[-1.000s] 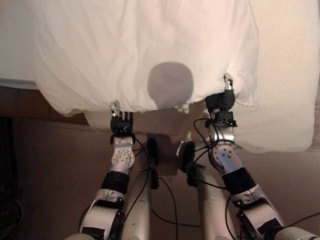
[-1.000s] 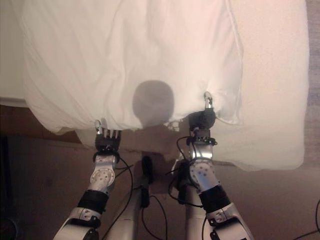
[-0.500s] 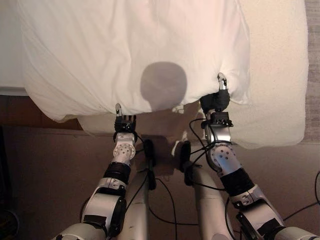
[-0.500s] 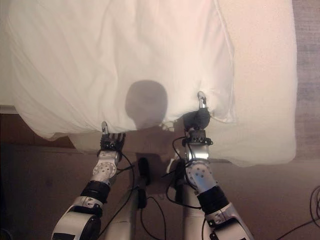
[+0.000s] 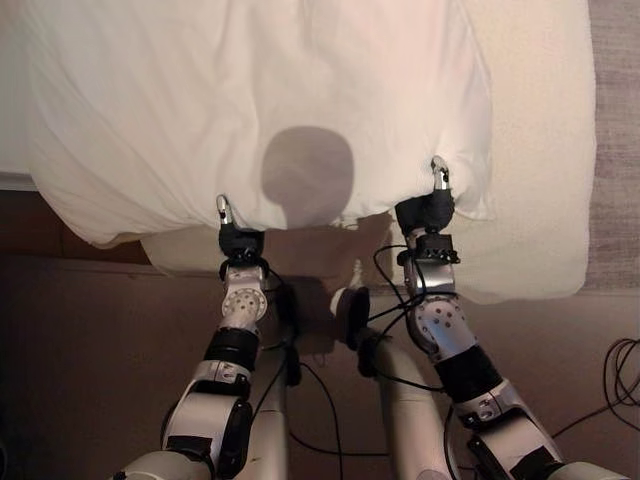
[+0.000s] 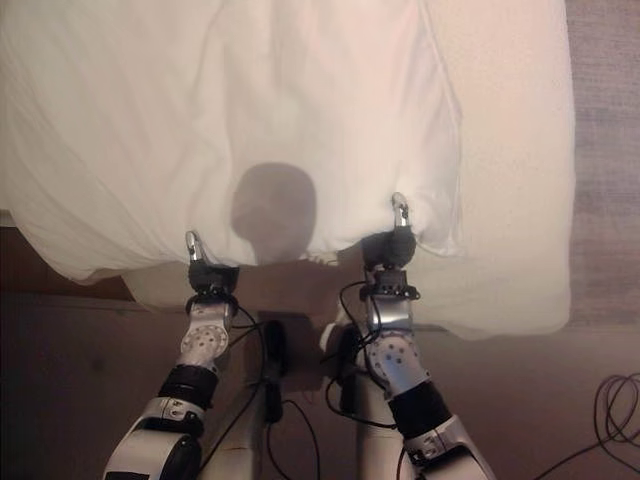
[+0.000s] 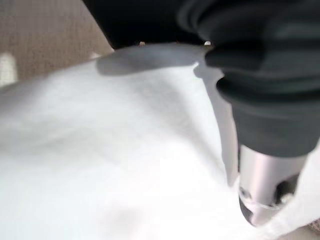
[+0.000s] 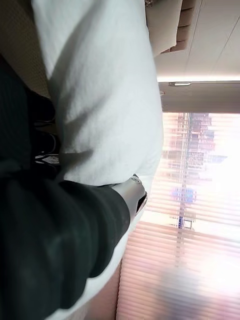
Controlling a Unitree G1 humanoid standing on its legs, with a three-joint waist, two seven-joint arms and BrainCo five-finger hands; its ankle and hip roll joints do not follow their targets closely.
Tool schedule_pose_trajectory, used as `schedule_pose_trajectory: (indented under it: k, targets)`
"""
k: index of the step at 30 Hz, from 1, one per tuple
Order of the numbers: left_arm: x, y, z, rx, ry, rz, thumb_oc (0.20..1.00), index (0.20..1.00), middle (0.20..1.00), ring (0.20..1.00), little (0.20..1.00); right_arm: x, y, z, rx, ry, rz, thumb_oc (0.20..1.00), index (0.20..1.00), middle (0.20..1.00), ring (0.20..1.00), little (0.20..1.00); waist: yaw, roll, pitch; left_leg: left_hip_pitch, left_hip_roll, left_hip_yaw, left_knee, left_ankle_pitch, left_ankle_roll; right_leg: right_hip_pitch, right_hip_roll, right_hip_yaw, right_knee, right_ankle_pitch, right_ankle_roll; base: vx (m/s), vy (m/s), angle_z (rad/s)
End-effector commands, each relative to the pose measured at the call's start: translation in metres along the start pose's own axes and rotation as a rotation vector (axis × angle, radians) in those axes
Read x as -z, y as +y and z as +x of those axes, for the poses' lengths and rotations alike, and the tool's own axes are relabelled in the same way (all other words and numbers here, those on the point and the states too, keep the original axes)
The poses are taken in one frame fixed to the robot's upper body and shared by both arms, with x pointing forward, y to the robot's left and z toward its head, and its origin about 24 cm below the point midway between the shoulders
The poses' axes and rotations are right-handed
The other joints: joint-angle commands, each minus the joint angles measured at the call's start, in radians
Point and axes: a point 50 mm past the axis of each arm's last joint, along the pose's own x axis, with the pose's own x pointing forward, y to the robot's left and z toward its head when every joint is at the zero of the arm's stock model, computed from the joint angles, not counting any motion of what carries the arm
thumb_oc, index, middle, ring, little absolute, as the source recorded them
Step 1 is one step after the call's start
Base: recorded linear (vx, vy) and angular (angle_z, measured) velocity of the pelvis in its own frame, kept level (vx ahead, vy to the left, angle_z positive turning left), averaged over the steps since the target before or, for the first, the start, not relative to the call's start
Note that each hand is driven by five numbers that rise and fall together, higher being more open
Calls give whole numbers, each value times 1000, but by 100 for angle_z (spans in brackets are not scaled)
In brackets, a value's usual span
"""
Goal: Make the bed
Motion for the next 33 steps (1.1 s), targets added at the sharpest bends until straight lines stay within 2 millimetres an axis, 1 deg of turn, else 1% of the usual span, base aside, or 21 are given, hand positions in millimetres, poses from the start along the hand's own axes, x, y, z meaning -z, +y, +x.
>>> schedule_pose_trajectory:
  k: [1, 7, 12, 13, 17, 18, 19, 20, 21, 22, 23, 24, 25, 26, 27, 28, 29, 30, 31, 32, 33]
  targets:
    - [-9, -1, 0, 72, -35, 59, 200, 200, 200, 200, 200, -9, 5, -16, -90, -59, 41, 200, 200, 200, 200, 200, -21, 27, -104, 18, 14, -17, 21, -80, -23, 10, -4, 74, -123, 120, 120, 0, 0, 0]
    - [-16, -4, 0, 114, -47, 93, 200, 200, 200, 200, 200, -16, -2, -20, -64, -72, 25, 200, 200, 200, 200, 200, -21, 33, -102, 25, 14, -15, 19, -77, -26, 18, -2, 76, -130, 123, 118, -2, -6, 0]
    - [-20, -6, -3, 161, -41, 130, 200, 200, 200, 200, 200, -22, -4, -23, -42, -97, 7, 200, 200, 200, 200, 200, -17, 47, -101, 48, 13, -16, 3, -67, -31, 37, 2, 77, -135, 120, 117, -11, -56, 0]
    - [-25, -2, -6, 158, -50, 153, 200, 200, 200, 200, 200, -25, -6, -24, -30, -112, -2, 200, 200, 200, 200, 200, -10, 56, -100, 72, 12, -19, -17, -58, -33, 56, 7, 78, -142, 117, 116, -13, -73, -2]
    - [-31, -3, -11, 177, -70, 168, 200, 200, 200, 200, 200, -30, -9, -27, -5, -119, -30, 200, 200, 200, 200, 200, -2, 74, -93, 113, 9, -20, -51, -39, -41, 85, 12, 75, -148, 111, 115, -11, -105, -7]
    - [-35, 4, -19, 167, -90, 164, 200, 200, 200, 200, 200, -36, -15, -30, 30, -131, -52, 200, 200, 200, 200, 200, 9, 82, -87, 152, 9, -30, -74, -23, -44, 114, 21, 74, -149, 105, 110, -9, -141, -6]
    - [-35, 4, -19, 166, -89, 164, 200, 200, 200, 200, 200, -36, -16, -30, 31, -130, -52, 200, 200, 200, 200, 200, 8, 82, -85, 157, 8, -30, -77, -22, -44, 117, 21, 73, -150, 105, 110, -21, -233, -1]
    - [-41, 11, -27, 152, -115, 169, 200, 200, 200, 200, 200, -44, -21, -32, 63, -152, -77, 200, 200, 200, 200, 200, 18, 86, -80, 178, 6, -34, -81, 0, -60, 159, 21, 67, -176, 98, 104, -18, -126, 5]
    - [-40, 11, -27, 151, -115, 170, 200, 200, 200, 200, 200, -45, -21, -33, 64, -152, -78, 200, 200, 200, 200, 200, 17, 87, -78, 181, 7, -36, -82, 1, -61, 163, 22, 66, -179, 99, 103, -26, -193, 4]
    - [-42, 11, -31, 152, -125, 167, 200, 200, 200, 200, 200, -48, -23, -34, 77, -166, -94, 200, 200, 200, 200, 200, 21, 85, -71, 182, 8, -41, -63, 8, -75, 186, 20, 64, -196, 96, 101, -29, -130, 3]
    - [-44, 11, -33, 154, -142, 170, 200, 200, 200, 200, 200, -53, -25, -35, 88, -170, -118, 200, 200, 200, 200, 200, 36, 79, -58, 176, -3, -73, -17, 44, -97, 207, 18, 64, -200, 96, 96, -65, -161, 16]
    - [-44, 9, -35, 159, -152, 168, 200, 200, 200, 200, 200, -57, -27, -36, 98, -178, -126, 200, 200, 200, 200, 200, 45, 75, -47, 179, -20, -112, 5, 59, -113, 221, 16, 66, -204, 100, 92, -67, -115, 28]
    - [-50, 13, -40, 139, -185, 155, 200, 200, 200, 200, 200, -64, -31, -39, 128, -204, -146, 200, 200, 200, 200, 200, 49, 58, -46, 219, 18, -152, -28, 55, -113, 228, 5, 77, -182, 80, 85, -56, -56, 32]
    - [-50, 13, -41, 138, -185, 155, 200, 200, 200, 200, 200, -64, -31, -39, 128, -204, -146, 200, 200, 200, 200, 200, 49, 57, -46, 220, 18, -151, -33, 60, -112, 227, 5, 77, -183, 84, 85, 8, 72, 27]
    - [-59, 14, -47, 142, -217, 172, 200, 200, 200, 200, 200, -71, -35, -42, 155, -224, -168, 200, 200, 200, 200, 200, 54, 39, -55, 285, 122, -190, -141, 99, -118, 225, -11, 101, -163, 68, 91, 9, 91, 16]
    - [-59, 14, -47, 142, -217, 172, 200, 200, 200, 200, 200, -71, -35, -42, 155, -224, -168, 200, 200, 200, 200, 200, 56, 38, -56, 288, 123, -188, -151, 107, -118, 223, -10, 103, -165, 72, 89, 31, 291, -12]
    - [-68, 12, -51, 146, -265, 171, 200, 200, 200, 200, 200, -76, -38, -42, 176, -256, -165, 200, 200, 200, 200, 200, 64, 36, -54, 353, 200, -252, -279, 177, -140, 200, -8, 149, -137, 64, 108, -8, 189, -32]
    - [-68, 12, -51, 147, -265, 171, 200, 200, 200, 200, 200, -76, -38, -42, 175, -257, -165, 200, 200, 200, 200, 200, 66, 36, -54, 354, 202, -250, -288, 186, -141, 196, -6, 150, -137, 69, 106, 0, 327, -48]
    - [-71, 11, -51, 148, -279, 167, 200, 200, 200, 200, 200, -79, -39, -42, 181, -270, -163, 200, 200, 200, 200, 200, 69, 40, -57, 378, 230, -268, -334, 216, -157, 184, -8, 173, -128, 73, 119, -18, 387, -35]
    - [-74, 8, -50, 152, -300, 155, 200, 200, 200, 200, 200, -82, -43, -43, 209, -281, -165, 200, 200, 200, 200, 200, 67, 49, -64, 402, 262, -265, -387, 246, -182, 164, -12, 200, -118, 76, 142, -4, 390, -28]
    - [-74, 8, -50, 152, -300, 155, 200, 200, 200, 200, 200, -82, -43, -43, 209, -281, -165, 200, 200, 200, 200, 200, 70, 49, -65, 406, 264, -261, -393, 249, -183, 163, -10, 202, -117, 76, 142, 0, 563, -28]
